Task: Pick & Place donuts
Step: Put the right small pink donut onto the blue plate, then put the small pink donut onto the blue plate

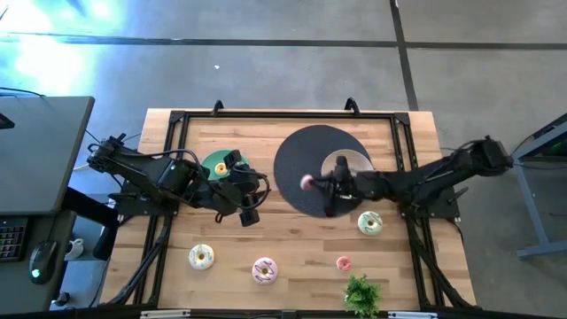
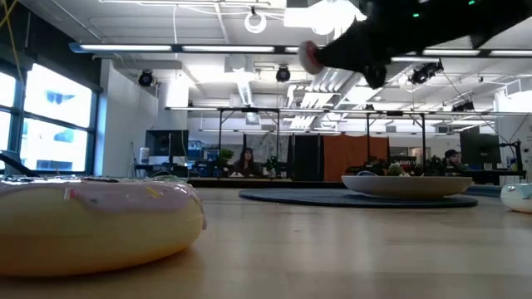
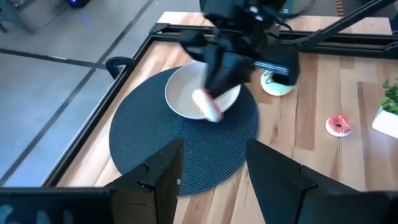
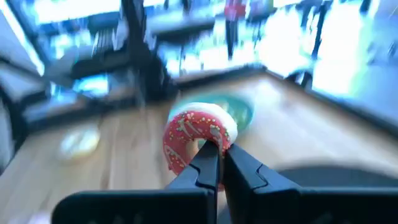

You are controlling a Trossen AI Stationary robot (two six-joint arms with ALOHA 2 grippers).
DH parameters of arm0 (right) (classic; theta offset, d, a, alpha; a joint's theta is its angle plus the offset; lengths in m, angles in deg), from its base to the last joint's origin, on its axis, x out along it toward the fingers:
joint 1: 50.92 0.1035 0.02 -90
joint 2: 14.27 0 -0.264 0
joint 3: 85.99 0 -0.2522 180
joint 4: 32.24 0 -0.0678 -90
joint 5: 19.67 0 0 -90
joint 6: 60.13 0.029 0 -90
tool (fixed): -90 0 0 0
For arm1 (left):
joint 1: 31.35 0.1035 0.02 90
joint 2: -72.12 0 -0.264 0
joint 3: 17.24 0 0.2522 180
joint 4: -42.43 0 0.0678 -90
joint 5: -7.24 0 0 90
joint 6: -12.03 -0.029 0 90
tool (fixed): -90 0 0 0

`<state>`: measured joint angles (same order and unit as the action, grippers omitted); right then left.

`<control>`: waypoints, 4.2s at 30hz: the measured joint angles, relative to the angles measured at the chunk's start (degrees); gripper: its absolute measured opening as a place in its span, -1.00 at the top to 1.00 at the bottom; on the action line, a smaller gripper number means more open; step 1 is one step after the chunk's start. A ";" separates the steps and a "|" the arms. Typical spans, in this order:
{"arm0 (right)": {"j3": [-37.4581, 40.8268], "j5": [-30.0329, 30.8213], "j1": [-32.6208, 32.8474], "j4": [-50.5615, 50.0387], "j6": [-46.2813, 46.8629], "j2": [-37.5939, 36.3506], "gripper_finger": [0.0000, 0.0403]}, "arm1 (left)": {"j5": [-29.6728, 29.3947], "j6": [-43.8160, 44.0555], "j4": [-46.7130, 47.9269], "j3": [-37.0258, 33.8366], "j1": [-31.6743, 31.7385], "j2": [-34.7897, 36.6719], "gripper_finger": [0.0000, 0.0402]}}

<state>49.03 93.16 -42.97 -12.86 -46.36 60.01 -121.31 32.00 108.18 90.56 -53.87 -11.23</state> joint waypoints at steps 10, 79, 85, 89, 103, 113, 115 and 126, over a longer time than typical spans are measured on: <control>-12.12 -8.97 -8.78 7.95 -0.19 21.53 0.98 | -7.44 -1.85 1.15 0.02 0.00 2.00 0.14; -69.22 -22.71 -5.93 -75.77 -19.06 33.46 0.24 | -3.67 0.01 1.47 0.02 -0.04 5.99 0.14; -69.24 -23.24 4.01 -97.79 -11.41 28.02 0.24 | -3.37 0.03 1.57 0.02 0.00 5.99 0.14; -68.65 -24.28 11.59 -108.88 -4.86 28.24 0.24 | -3.33 0.51 1.55 0.02 0.00 5.99 0.14; -38.47 -34.77 24.65 -79.81 14.88 26.48 0.24 | -2.80 1.56 1.64 0.02 -0.01 5.99 0.14; -25.42 -34.39 25.44 -63.65 17.70 26.20 0.24 | -2.82 1.49 1.57 0.02 0.00 5.99 0.14; -25.05 -34.05 25.44 -63.49 17.49 26.19 0.24 | -2.84 1.48 1.57 0.01 -0.01 5.99 0.14; -28.81 -30.99 25.38 -63.43 13.10 26.45 0.24 | -2.99 1.30 1.53 0.02 0.00 5.99 0.14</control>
<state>20.22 62.18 -17.60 -76.29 -33.26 86.46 -124.30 33.30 109.71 90.58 -53.87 -5.24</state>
